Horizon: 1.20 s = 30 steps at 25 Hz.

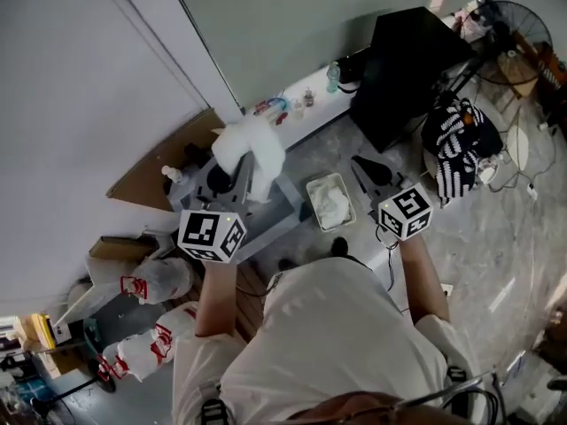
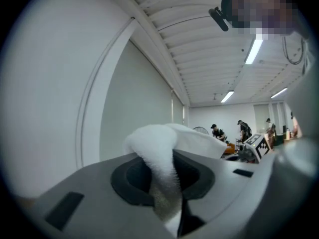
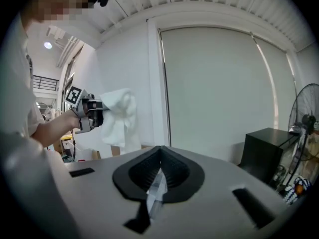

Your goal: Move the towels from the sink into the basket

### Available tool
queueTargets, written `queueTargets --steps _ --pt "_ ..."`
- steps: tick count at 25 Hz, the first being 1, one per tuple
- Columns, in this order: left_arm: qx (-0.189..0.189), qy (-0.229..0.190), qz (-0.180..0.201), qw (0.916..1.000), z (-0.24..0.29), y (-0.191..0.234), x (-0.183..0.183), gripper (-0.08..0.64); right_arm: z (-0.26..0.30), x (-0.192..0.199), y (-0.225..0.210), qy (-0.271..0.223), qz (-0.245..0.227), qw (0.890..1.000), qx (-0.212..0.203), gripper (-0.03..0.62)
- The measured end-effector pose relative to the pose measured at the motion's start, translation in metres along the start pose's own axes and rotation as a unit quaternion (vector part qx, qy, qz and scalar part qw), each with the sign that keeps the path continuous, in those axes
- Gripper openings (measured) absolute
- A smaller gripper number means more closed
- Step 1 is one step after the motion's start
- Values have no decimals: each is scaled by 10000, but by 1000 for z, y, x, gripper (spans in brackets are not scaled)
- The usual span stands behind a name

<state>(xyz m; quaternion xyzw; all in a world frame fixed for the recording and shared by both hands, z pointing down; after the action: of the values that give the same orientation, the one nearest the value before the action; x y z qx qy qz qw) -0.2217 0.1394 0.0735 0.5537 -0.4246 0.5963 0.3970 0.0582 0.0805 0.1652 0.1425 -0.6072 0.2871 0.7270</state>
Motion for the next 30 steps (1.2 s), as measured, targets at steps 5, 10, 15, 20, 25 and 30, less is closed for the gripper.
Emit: queueTargets --steps 5,10,15,20,25,30 --pt "683 -262 69 9973 49 -50 -20 78 -51 10 -30 -57 159 9983 564 3" --pt "1200 -145 -82 9926 92 -88 -11 78 -104 25 -53 -49 379 9919 1208 3" --pt "1457 68 -115 9892 117 -120 6 78 -135 36 -78 -46 545 9866 1536 3" --pt "1482 356 -244 9880 134 -135 28 78 -145 43 -97 50 598 9851 1609 3" --pt "1475 602 -362 9866 150 -141 51 78 -139 53 -118 171 699 9850 1566 5" --pt "1450 895 -460 9843 165 -149 79 78 -130 71 -140 360 823 9845 1509 3"
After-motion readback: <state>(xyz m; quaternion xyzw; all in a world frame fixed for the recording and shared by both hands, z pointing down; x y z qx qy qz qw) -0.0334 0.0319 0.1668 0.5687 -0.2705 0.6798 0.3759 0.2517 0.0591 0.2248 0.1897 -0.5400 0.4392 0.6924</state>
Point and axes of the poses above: the fingertips, and each gripper's own axes: z forward along the fingers, y to its left, x out of its underside, the point moved 7 cm from there along -z, backward along the fingers, and after that the axes turned 5 degrees about z, right-handed, at the moved point
